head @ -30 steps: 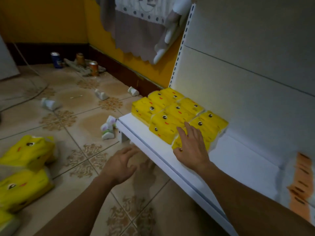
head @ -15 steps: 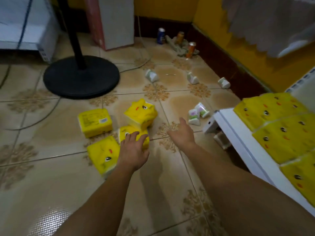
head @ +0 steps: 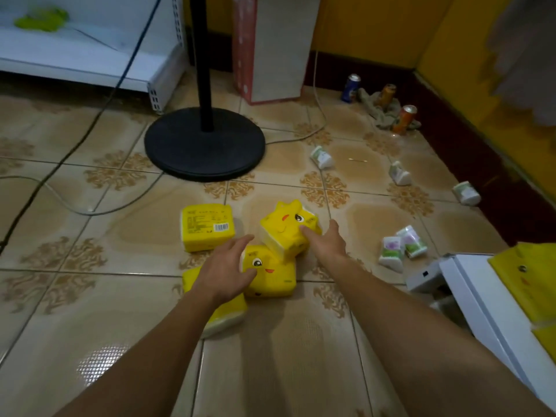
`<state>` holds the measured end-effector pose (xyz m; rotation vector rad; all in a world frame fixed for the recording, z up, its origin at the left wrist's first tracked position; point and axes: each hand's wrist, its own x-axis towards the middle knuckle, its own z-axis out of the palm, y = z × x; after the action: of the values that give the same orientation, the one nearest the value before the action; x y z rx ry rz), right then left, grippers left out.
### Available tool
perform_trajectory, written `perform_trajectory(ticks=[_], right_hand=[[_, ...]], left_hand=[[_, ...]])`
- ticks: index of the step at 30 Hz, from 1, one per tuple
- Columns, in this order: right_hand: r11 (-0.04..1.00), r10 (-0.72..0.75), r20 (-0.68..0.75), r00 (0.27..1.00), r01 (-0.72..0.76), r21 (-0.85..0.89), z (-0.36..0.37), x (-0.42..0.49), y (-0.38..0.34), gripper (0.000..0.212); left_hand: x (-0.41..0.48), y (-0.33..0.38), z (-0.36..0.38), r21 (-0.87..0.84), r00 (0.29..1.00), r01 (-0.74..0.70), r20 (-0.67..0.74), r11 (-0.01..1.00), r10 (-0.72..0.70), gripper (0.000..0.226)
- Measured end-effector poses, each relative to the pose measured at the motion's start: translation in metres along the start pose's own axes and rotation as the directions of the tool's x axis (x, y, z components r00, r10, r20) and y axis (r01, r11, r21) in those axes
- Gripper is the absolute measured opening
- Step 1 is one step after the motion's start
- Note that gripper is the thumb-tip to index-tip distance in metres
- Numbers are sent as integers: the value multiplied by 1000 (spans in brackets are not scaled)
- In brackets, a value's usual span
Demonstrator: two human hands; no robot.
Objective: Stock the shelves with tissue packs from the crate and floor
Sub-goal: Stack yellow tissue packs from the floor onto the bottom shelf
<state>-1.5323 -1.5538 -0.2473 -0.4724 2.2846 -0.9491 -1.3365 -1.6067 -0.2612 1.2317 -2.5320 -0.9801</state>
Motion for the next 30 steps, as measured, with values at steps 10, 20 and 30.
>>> perform_trajectory(ticks=[10, 20, 30], right_hand=[[939, 158, 35, 987, -161, 305, 8, -5, 8, 65], [903, -11, 311, 950, -124, 411, -105, -29, 29, 10], [958, -135, 242, 961, 65, 278, -183, -42, 20, 5]], left_hand=[[-14, 16, -15, 96, 991, 128, 20, 987, -130, 79], [10, 115, -1, -38, 971, -215, 102, 976, 218, 110], [16, 168, 3, -52, 916, -381, 117, 923, 385, 96]])
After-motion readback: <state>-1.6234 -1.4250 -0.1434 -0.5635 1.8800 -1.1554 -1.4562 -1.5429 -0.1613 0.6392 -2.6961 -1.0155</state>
